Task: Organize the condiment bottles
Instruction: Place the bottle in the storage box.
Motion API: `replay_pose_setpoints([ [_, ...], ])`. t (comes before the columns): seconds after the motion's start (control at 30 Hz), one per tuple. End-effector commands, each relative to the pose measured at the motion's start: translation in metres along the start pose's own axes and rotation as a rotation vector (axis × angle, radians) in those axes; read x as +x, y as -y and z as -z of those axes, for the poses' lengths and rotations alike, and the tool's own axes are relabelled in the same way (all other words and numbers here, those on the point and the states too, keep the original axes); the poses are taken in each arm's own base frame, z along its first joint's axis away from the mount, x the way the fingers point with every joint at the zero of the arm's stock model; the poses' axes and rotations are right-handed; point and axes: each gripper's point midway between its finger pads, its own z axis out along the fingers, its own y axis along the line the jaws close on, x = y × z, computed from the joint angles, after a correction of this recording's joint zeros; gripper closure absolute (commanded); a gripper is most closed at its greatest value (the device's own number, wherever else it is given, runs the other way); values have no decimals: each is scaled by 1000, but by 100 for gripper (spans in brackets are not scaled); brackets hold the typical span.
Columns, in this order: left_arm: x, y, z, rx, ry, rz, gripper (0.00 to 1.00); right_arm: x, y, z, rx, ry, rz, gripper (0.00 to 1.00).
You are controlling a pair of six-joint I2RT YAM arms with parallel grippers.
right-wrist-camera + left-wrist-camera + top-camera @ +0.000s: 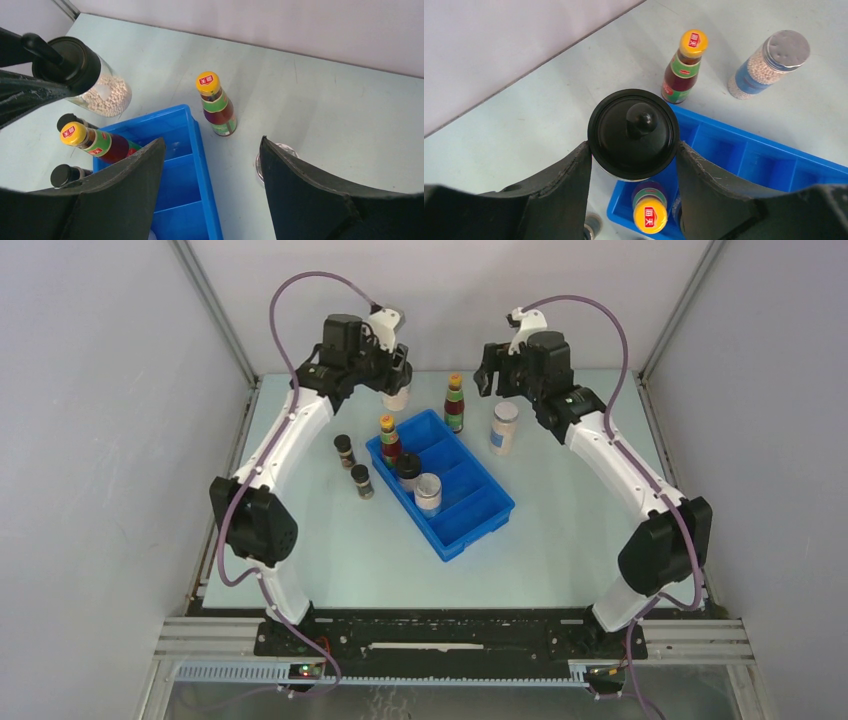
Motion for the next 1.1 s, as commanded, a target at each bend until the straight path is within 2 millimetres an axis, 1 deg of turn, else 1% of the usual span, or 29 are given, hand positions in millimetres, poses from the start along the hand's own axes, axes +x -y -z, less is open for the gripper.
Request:
replay_pose_setpoints([
  [0.0,-45,17,10,31,126,-33,100,-29,4,19,4,95,-22,22],
  [0.17,-45,31,5,53,119,-43,100,-27,10,24,14,99,-31,22],
  [0.43,-45,53,4,84,110,-56,100,-23,19,29,31,103,-53,22],
  [0.83,-40,84,9,116,100,-68,100,-16,33,39,58,114,-87,22],
  [1.07,-29,102,17,141,95,-66,100,-16,38,47,72,123,-98,22],
])
